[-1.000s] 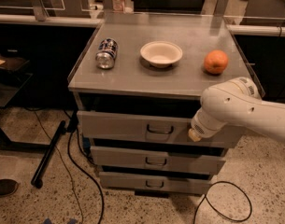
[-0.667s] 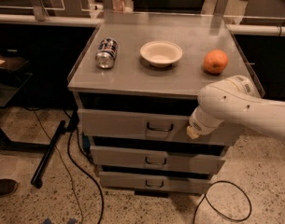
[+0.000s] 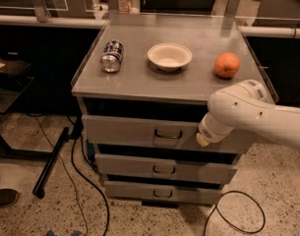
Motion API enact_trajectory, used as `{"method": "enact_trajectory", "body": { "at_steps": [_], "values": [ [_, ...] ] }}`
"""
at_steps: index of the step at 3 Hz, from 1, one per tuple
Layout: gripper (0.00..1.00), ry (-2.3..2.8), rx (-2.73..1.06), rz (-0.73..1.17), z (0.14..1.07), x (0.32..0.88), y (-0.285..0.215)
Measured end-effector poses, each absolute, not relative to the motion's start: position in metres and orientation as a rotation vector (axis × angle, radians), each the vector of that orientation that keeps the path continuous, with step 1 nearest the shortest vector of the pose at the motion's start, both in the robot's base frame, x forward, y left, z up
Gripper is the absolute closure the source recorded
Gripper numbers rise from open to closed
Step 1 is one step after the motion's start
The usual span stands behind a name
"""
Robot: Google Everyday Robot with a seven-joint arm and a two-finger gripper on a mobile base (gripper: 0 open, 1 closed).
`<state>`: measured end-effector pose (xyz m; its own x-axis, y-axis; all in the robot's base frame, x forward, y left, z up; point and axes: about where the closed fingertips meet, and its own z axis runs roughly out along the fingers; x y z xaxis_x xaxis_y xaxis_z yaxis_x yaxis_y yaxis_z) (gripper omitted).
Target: Close top drawer
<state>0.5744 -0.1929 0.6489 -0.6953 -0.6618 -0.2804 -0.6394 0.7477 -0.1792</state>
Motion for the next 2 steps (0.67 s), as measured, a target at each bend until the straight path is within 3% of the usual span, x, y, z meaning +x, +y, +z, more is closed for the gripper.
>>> {"method": "enact_trajectory", "body": {
  "at_steps": [1, 2],
  "values": [
    [1.0, 2.656, -1.023, -0.019, 0.65, 0.553, -0.199],
    [1.0, 2.74, -1.04, 0.075, 0.66, 0.481, -0.222]
  ]
}}
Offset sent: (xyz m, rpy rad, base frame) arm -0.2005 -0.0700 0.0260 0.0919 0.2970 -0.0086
